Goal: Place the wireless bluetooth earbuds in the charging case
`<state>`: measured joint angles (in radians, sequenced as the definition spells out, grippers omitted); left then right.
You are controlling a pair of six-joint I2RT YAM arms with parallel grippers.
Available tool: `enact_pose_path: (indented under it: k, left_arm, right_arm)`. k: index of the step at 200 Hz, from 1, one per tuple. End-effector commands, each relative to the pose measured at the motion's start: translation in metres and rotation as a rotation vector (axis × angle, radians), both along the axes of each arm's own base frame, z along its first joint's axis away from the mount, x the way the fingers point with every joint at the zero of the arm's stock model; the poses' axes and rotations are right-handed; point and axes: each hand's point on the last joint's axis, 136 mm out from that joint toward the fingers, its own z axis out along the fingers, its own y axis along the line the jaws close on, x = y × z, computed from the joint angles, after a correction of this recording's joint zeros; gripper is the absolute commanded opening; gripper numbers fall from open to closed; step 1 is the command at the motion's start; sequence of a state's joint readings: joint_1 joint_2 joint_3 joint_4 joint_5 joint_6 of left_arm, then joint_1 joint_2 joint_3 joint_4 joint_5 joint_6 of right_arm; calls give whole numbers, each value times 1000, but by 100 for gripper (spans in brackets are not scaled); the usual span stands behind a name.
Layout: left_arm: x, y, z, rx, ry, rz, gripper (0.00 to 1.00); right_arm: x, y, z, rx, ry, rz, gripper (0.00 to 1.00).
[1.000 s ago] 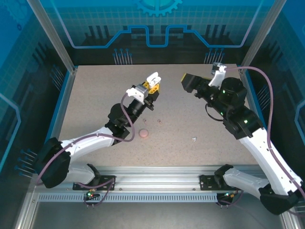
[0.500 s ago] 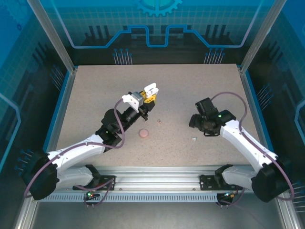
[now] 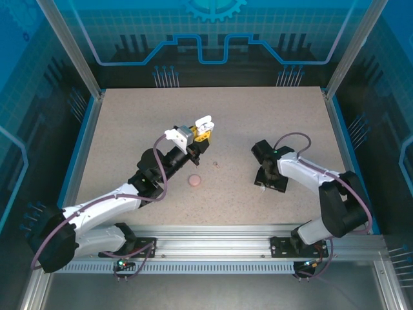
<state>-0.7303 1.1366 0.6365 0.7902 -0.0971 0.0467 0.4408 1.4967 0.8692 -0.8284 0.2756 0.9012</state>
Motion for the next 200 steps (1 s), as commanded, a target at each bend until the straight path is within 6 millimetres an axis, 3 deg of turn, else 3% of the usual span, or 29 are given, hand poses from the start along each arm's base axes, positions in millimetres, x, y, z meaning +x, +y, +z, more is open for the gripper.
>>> enact_pose_path:
  k: [1,13,91,157,196,200]
  left_arm:
    - [-7,-1,9,-40,-16,-29,0]
    - [-7,-1,9,-42,-15,-31,0]
    - [-4,-5,7,-44,-10,-35,0]
    - [-3,-7,6,-47,-4,-41,0]
    - [-3,-8,7,-51,-3,-46,0]
    - [-3,-8,7,-51,-4,-46,0]
  right_arm:
    - [0,8,-9,0,23,25,66]
    - [9,14,-8,8,12,36,65]
    - [12,20,-23,4,43,61,61]
    - [10,26,0,54,-18,56,64]
    - [4,46,12,171,-50,40,71]
    - [-4,45,6,173,-28,36,72]
